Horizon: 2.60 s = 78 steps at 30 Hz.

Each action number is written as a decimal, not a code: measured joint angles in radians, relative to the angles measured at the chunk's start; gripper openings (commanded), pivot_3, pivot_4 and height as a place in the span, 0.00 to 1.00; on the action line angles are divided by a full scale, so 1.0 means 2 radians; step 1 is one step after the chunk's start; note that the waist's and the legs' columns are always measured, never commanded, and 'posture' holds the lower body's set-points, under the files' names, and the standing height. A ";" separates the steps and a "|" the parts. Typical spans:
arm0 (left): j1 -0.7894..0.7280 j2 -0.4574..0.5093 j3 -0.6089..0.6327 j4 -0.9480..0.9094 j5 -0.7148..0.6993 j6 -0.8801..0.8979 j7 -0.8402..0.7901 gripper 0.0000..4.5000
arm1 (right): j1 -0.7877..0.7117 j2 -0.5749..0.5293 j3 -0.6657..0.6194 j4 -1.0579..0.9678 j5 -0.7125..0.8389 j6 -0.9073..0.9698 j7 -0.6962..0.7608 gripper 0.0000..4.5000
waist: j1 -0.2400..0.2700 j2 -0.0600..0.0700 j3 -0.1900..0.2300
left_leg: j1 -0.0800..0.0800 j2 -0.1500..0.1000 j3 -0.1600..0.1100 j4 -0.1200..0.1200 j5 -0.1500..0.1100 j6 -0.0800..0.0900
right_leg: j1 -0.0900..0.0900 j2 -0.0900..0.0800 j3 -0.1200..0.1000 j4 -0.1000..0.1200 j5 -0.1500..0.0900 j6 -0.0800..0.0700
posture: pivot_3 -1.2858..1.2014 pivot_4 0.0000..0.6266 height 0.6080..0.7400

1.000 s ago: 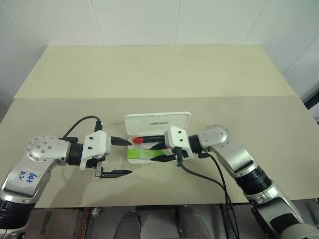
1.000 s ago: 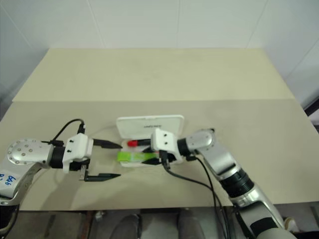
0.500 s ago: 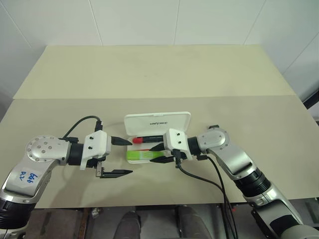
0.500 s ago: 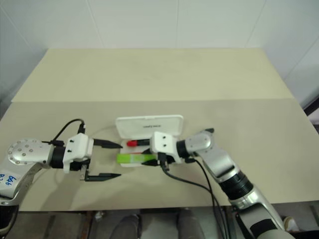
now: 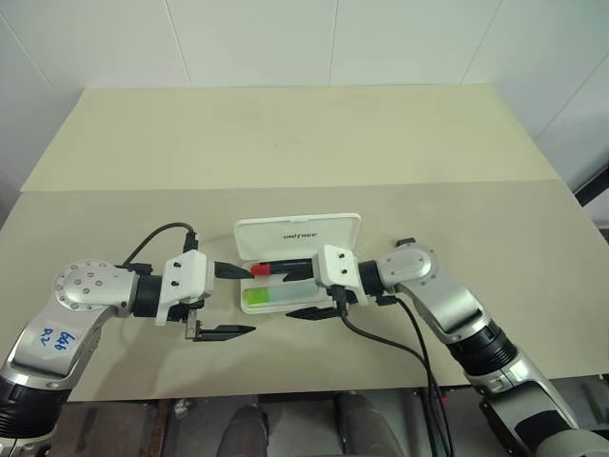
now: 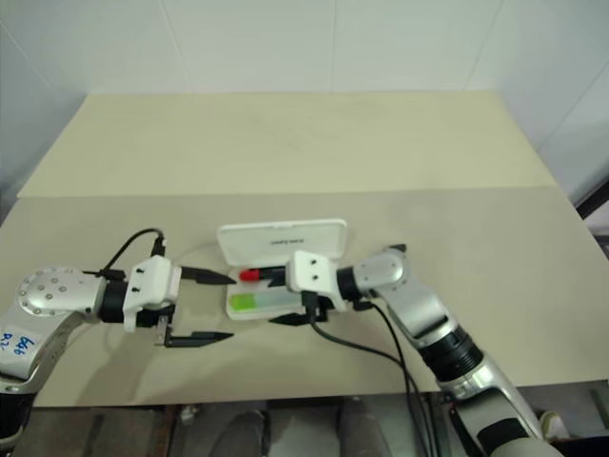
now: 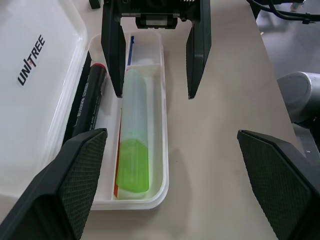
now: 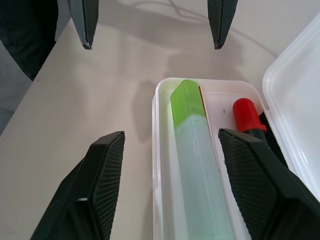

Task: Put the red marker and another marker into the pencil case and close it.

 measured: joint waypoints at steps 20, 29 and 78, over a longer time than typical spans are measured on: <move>-0.014 -0.009 -0.008 0.014 0.001 -0.003 -0.004 1.00 | -0.010 -0.005 -0.015 -0.021 0.028 0.022 -0.005 0.43 | 0.000 0.000 0.000 | 0.000 0.000 0.000 0.000 0.000 0.000 | 0.000 0.000 0.000 0.000 0.000 0.000 | 0.52 0.24 1.00; -0.013 -0.009 -0.008 0.014 0.001 -0.004 -0.006 1.00 | -0.019 -0.001 -0.017 -0.021 0.033 0.030 -0.005 0.01 | 0.000 0.000 0.000 | 0.000 0.000 0.000 0.000 0.000 0.000 | 0.000 0.000 0.000 0.000 0.000 0.000 | 0.52 0.24 1.00; -0.016 -0.012 -0.009 0.015 0.007 -0.004 0.002 1.00 | -0.033 0.021 0.026 0.037 -0.068 -0.016 -0.023 0.01 | -0.001 0.000 0.000 | 0.000 0.000 0.000 0.000 0.000 0.000 | 0.000 0.000 0.000 0.000 0.000 0.000 | 0.52 0.24 1.00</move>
